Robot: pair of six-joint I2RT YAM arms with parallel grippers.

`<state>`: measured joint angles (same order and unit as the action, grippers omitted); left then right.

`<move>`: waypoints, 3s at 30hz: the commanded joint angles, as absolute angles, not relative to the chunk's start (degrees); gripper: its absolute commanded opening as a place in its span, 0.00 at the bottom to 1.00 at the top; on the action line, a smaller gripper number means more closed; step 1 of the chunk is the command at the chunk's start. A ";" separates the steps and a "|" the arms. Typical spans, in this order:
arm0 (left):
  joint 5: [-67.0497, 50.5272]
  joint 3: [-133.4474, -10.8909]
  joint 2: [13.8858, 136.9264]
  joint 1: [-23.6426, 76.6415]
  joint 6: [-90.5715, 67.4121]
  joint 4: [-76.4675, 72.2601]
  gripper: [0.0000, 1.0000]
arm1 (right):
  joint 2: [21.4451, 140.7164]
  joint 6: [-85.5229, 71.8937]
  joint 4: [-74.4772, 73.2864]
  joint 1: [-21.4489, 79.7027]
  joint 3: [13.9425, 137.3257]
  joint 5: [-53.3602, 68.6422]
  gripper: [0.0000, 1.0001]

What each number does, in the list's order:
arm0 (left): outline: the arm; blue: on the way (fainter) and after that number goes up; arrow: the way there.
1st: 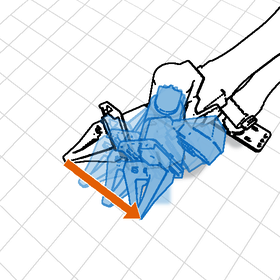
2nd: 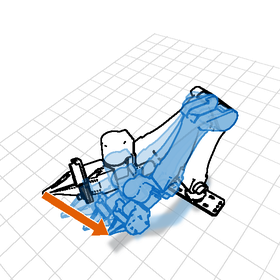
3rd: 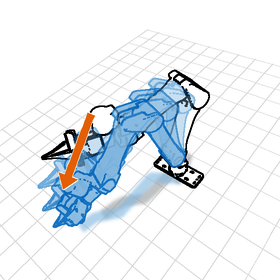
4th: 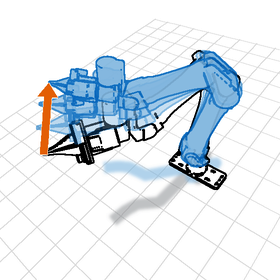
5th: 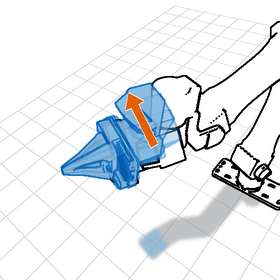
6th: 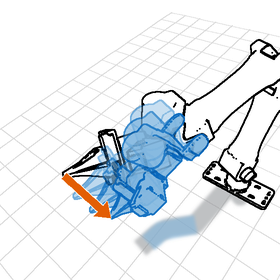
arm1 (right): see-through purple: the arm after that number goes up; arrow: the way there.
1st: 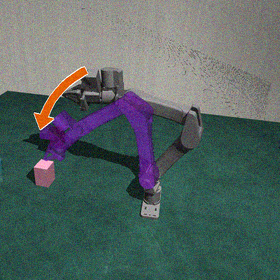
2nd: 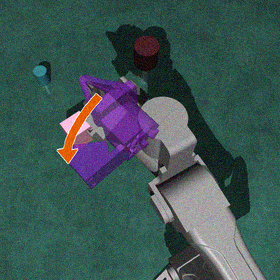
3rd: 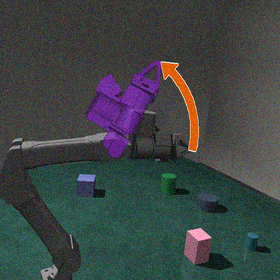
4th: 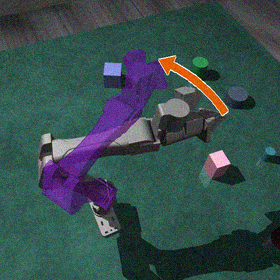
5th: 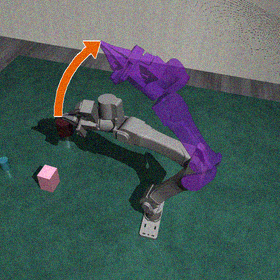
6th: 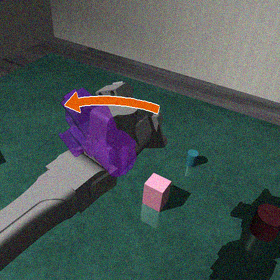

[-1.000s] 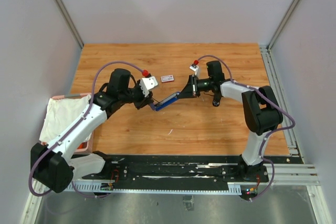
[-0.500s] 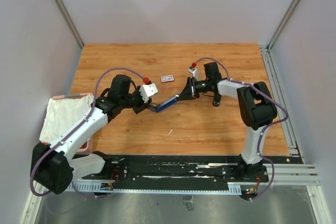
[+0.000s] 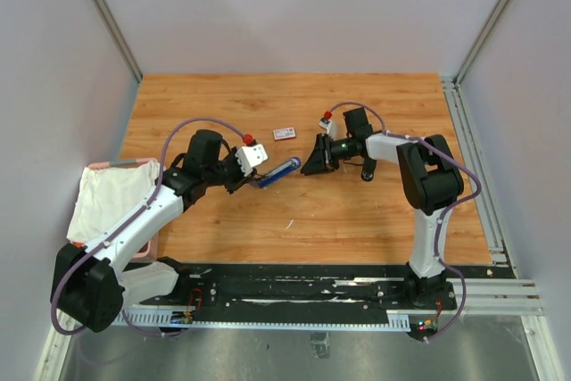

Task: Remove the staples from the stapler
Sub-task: Unload the staple at the center of the board.

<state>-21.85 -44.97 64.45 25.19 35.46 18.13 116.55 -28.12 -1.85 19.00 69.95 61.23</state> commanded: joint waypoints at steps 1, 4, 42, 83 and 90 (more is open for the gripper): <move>-19.07 -44.68 64.22 24.26 36.82 16.99 0.00 | 117.09 -25.24 -6.88 18.46 72.25 59.34 0.35; -19.37 -44.74 64.68 24.22 36.75 16.77 0.00 | 116.93 -24.62 -7.90 18.37 72.77 59.05 0.41; -11.62 -64.95 78.67 32.62 40.86 37.26 0.00 | 108.00 -28.30 -18.15 31.53 84.01 43.83 0.77; -11.81 -57.65 73.54 33.40 40.94 29.99 0.00 | 114.78 -17.04 -28.03 28.34 83.69 19.30 0.74; -13.31 -54.94 71.33 33.14 40.73 27.34 0.00 | 115.77 -19.82 -24.62 24.11 81.42 27.45 0.74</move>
